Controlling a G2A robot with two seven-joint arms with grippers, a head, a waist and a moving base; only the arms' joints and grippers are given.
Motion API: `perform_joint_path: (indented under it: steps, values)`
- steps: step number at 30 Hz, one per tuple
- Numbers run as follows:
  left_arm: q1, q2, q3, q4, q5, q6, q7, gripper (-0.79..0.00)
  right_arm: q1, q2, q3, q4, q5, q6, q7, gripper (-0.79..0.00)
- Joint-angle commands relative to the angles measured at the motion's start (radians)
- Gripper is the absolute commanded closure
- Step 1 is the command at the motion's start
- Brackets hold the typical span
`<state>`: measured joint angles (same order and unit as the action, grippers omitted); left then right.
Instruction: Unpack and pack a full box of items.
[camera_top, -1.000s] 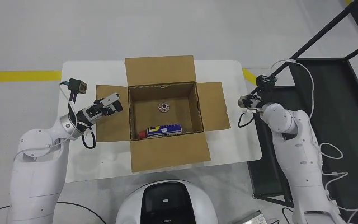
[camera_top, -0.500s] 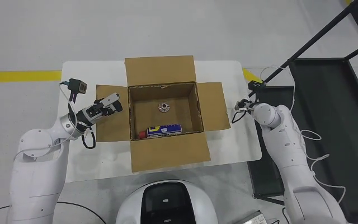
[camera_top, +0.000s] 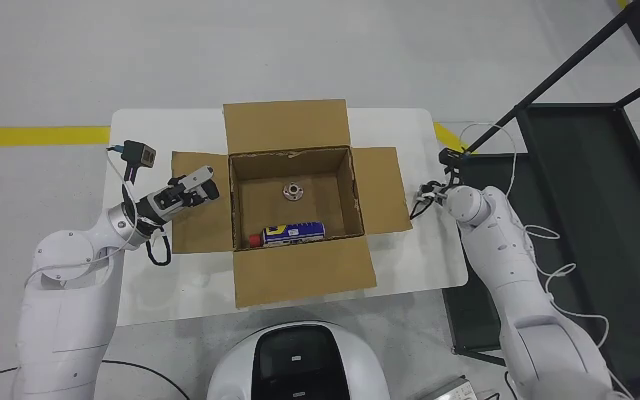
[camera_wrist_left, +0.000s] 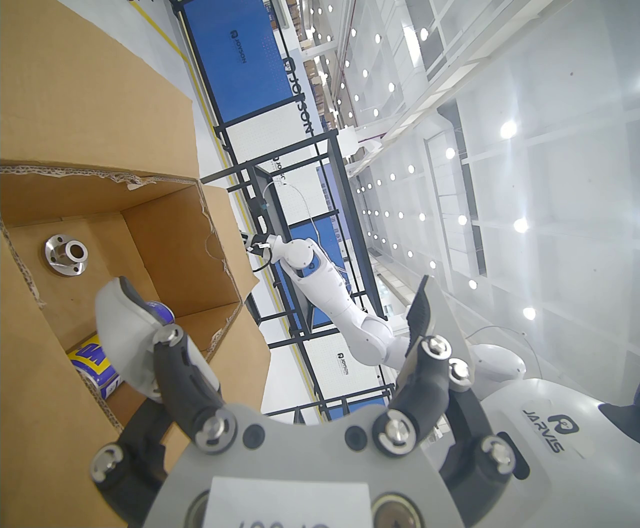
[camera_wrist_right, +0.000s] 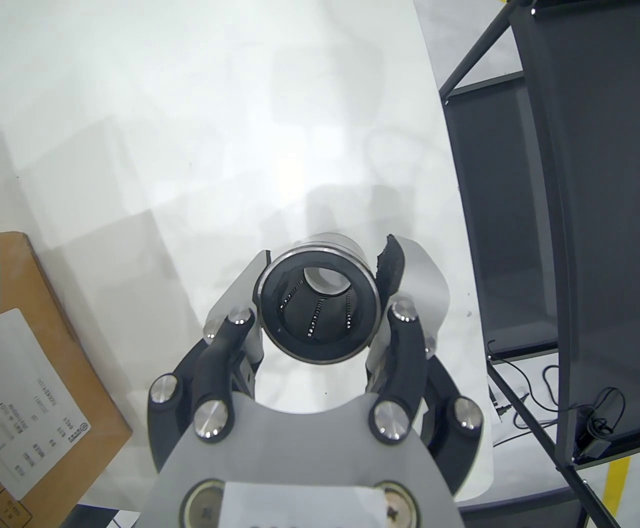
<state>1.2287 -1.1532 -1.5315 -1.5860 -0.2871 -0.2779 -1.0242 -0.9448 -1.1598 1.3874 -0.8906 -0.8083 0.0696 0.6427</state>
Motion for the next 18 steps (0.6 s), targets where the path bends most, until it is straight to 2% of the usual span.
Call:
perform_joint_path:
  steps: [1,9,12,18]
  values:
    - [0.000,0.000,0.000,0.000,0.000,0.000,0.000,-0.785,0.006,-0.001,-0.003,0.008,0.006,-0.002,-0.002,-0.785]
    - [0.000,0.000,0.000,0.000,0.000,0.000,0.000,-0.785,0.014,0.000,0.006,-0.007,0.023,0.003,-0.015,-0.785]
    - [0.000,0.000,0.000,0.000,0.000,0.000,0.000,-0.785,-0.006,0.008,0.045,-0.092,0.042,0.011,-0.033,-0.785]
    - [0.000,0.000,0.000,0.000,0.000,0.000,0.000,-0.785,-0.115,0.029,0.140,-0.366,0.053,0.038,-0.045,-0.785]
